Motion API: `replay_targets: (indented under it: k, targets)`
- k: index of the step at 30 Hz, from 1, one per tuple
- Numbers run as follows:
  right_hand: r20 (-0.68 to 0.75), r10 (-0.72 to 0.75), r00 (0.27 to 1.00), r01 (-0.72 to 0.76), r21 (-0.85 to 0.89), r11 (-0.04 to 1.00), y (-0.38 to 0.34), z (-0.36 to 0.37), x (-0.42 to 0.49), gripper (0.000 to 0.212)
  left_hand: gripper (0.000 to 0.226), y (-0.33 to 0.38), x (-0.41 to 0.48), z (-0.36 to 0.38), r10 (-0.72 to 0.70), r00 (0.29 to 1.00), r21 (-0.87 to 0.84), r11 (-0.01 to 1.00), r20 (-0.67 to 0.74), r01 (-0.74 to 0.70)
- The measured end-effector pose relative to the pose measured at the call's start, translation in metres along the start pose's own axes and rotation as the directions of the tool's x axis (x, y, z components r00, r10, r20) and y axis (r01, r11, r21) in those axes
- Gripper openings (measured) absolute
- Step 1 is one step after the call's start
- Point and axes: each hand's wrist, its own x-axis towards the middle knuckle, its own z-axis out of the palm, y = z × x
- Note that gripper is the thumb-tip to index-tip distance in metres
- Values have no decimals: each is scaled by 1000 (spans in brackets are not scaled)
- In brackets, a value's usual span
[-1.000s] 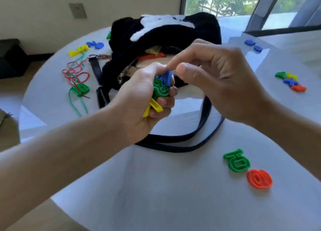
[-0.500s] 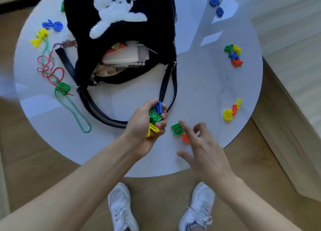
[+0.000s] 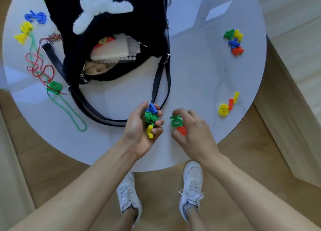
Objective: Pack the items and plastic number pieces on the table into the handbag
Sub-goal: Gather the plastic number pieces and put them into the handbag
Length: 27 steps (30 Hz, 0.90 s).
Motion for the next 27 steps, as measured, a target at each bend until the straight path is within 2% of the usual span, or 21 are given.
replay_targets:
  k: [3, 6, 8, 11, 13, 16, 18, 22, 27]
  targets:
    - [-88, 46, 995, -18, 294, 956, -8, -31, 8, 28, 34, -6, 2, 9, 19, 999, 21, 1000, -26, -19]
    - [-69, -29, 997, 55, 422, 905, -27, -62, 8, 29, 40, -15, 1, 24, -25, 1000, 4, 1000, -2, 25]
    - [-16, -111, 994, 110, 343, 933, -35, -69, 5, 32, 51, -21, -3, 37, -66, 997, -3, 998, 37, 66]
    - [48, -168, 985, 162, 115, 980, -32, -70, 3, 34, 55, -31, -5, 53, -102, 994, 4, 995, 45, 102]
    - [12, -184, 983, 183, 34, 982, -29, -72, 4, 33, 55, -36, -5, 62, -123, 991, 4, 992, 52, 123]
    - [-106, -255, 961, 259, 23, 966, -24, -75, 4, 32, 42, -38, -4, 72, -147, 987, 18, 989, 63, 146]
    - [-166, -318, 933, 324, 11, 946, -17, -77, 5, 32, 46, -36, -4, 75, -140, 988, 26, 990, 70, 138]
    - [-216, -410, 886, 414, -26, 910, -12, -75, 11, 36, 43, -30, -3, 78, -142, 984, -27, 989, 107, 146]
    - [-291, -466, 836, 455, -107, 884, -16, -71, 15, 32, 34, -25, 4, 77, -100, 987, -55, 993, 129, 107]
